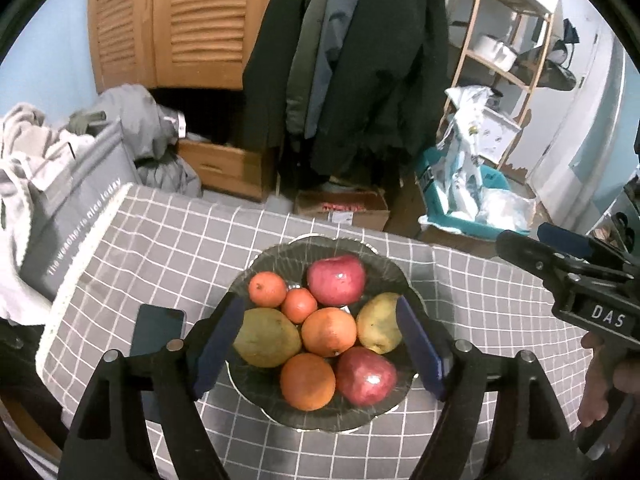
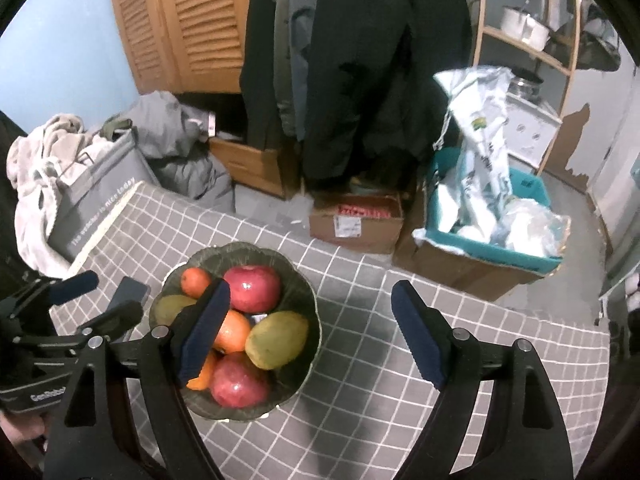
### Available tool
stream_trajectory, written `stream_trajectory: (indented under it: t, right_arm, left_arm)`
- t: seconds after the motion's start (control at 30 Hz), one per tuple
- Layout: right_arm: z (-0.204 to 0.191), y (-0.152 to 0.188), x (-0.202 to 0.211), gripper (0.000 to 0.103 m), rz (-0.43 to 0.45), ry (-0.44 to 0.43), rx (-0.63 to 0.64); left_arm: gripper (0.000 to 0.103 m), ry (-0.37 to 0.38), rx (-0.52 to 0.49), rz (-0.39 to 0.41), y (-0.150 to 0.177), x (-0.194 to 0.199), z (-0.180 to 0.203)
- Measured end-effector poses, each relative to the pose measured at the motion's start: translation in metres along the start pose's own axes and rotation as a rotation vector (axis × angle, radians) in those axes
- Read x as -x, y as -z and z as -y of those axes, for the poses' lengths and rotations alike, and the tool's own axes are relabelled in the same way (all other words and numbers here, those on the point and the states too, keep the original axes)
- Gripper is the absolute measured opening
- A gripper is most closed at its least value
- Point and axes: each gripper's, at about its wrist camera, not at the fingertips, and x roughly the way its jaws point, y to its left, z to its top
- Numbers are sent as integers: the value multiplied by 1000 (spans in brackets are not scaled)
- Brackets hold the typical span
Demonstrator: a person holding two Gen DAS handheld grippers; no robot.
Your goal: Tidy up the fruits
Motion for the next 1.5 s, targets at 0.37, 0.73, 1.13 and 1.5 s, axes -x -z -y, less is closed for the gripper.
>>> stream_trajectory:
  t: [0.37,0.73,1.13,1.5]
  right_arm:
    - [2,2,68,85,129,37,9]
    - [16,9,126,86,233,62,-16]
    - [30,19,177,86,347,105,-24]
    - [37,28,201,86,407,164,11]
  left_arm:
    - [88,-3,-29,134,-6,67,15]
    - [101,-10,-59,265,-8,121,34]
    - [102,-2,-88,356,-4,152,55]
    - [102,-19,-128,406,-4,164,72]
